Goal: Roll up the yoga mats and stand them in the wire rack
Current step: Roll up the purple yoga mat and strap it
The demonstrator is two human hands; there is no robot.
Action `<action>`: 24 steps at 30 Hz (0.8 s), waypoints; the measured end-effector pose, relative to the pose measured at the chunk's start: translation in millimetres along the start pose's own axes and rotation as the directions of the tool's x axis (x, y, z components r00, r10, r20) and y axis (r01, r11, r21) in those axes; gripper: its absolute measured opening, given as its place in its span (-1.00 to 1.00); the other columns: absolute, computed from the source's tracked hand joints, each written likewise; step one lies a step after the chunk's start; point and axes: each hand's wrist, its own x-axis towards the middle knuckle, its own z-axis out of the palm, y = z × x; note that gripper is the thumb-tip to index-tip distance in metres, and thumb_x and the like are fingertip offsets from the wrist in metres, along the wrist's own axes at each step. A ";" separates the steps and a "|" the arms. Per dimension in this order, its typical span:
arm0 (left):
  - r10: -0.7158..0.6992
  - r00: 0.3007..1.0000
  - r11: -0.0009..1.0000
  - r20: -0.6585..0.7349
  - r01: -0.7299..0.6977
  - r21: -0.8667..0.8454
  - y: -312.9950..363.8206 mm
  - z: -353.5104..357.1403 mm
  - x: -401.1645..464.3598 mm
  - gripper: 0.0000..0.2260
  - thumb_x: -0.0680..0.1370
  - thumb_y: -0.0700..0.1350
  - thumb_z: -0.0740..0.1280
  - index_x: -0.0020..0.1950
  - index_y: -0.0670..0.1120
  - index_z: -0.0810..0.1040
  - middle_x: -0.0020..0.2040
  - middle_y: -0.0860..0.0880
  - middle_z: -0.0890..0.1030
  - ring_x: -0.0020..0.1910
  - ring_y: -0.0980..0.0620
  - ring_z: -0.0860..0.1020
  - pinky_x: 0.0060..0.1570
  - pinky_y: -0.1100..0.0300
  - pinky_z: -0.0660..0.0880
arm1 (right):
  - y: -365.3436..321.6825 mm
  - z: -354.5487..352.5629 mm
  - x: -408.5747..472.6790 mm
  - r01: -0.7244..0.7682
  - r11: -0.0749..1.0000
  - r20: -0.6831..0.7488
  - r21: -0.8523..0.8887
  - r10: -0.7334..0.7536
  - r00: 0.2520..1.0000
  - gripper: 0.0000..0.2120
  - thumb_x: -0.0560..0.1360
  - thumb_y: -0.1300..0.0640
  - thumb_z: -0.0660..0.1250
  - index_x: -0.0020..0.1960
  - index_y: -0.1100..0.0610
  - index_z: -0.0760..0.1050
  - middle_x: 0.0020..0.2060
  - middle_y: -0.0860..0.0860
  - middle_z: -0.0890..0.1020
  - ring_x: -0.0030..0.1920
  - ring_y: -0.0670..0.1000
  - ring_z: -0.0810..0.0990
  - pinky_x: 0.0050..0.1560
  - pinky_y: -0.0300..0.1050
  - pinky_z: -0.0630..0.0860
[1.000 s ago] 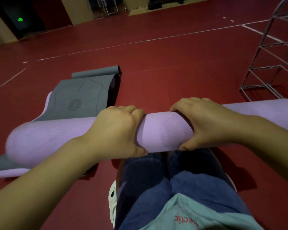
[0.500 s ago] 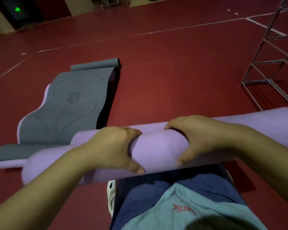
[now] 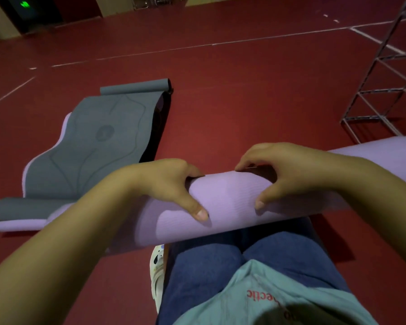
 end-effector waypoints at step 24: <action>0.106 0.931 0.950 -0.349 0.009 0.312 18.7 8.6 -12.6 -0.41 0.33 0.20 0.47 0.29 0.02 0.47 0.10 0.07 0.53 0.05 0.05 0.50 0.00 0.20 0.42 | 27.6 -5.9 24.1 -0.144 0.960 0.052 0.241 0.135 0.989 -0.48 0.21 -0.13 0.57 0.14 -0.17 0.56 0.06 -0.30 0.58 0.09 -0.29 0.53 0.22 -0.21 0.45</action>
